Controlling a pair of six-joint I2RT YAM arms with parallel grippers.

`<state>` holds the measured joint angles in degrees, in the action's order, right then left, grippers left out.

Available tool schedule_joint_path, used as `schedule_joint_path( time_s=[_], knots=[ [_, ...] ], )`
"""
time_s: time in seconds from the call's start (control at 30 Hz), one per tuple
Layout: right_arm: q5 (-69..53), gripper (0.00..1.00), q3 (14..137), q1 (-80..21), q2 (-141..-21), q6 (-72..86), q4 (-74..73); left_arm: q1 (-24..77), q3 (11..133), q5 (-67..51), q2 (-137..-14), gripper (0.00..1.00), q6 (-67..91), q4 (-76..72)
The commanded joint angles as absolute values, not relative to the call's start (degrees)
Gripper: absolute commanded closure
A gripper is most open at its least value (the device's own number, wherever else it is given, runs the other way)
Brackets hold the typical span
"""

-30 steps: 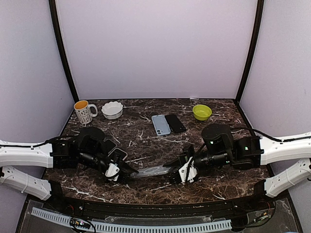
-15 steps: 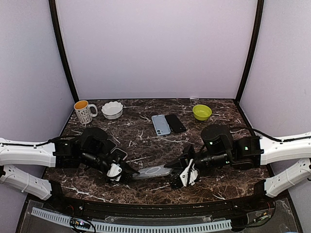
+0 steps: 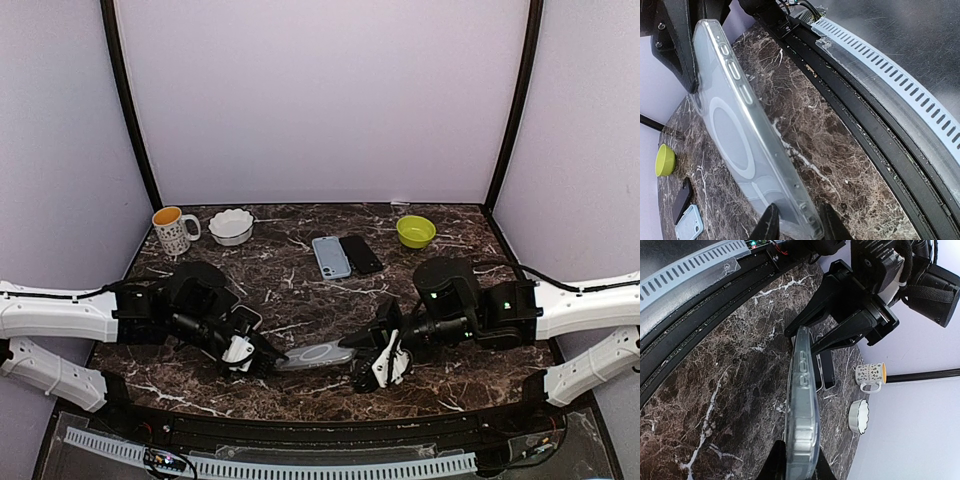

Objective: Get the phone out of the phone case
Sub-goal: Remove the top left corner of the phone case.

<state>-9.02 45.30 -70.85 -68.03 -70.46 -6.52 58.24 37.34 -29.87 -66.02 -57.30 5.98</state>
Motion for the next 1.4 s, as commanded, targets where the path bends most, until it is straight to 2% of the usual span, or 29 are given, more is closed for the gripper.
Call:
schedule_joint_path(
  time_s=[0.0,0.37,0.93,1.07,1.17,1.23,1.37],
  knots=[
    [-11.0,1.0,48.4,-71.5,-68.4,-77.0,3.1,59.3,39.0,-39.4,-67.7,0.73,-54.9,11.9],
    [-11.2,1.0,49.0,-71.7,-69.9,-78.8,3.2,59.3,40.1,-41.7,-68.5,0.63,-54.6,14.1],
    [-12.7,1.0,48.2,-72.2,-70.2,-77.4,3.7,59.4,38.3,-33.8,-65.4,0.82,-56.4,9.0],
    [-11.7,1.0,47.0,-72.2,-69.7,-74.1,5.3,59.4,37.5,-30.8,-64.4,0.72,-56.8,7.5],
    [-8.3,1.0,45.3,-71.9,-68.7,-72.2,6.4,59.4,36.2,-29.8,-62.1,0.55,-58.2,7.8],
    [-7.1,1.0,43.9,-71.4,-67.4,-70.6,7.4,59.4,35.3,-29.4,-60.6,0.5,-59.0,8.1],
    [-5.4,1.0,42.6,-71.2,-65.7,-69.2,8.2,59.4,34.4,-28.8,-58.7,0.48,-59.0,8.4]
  ],
)
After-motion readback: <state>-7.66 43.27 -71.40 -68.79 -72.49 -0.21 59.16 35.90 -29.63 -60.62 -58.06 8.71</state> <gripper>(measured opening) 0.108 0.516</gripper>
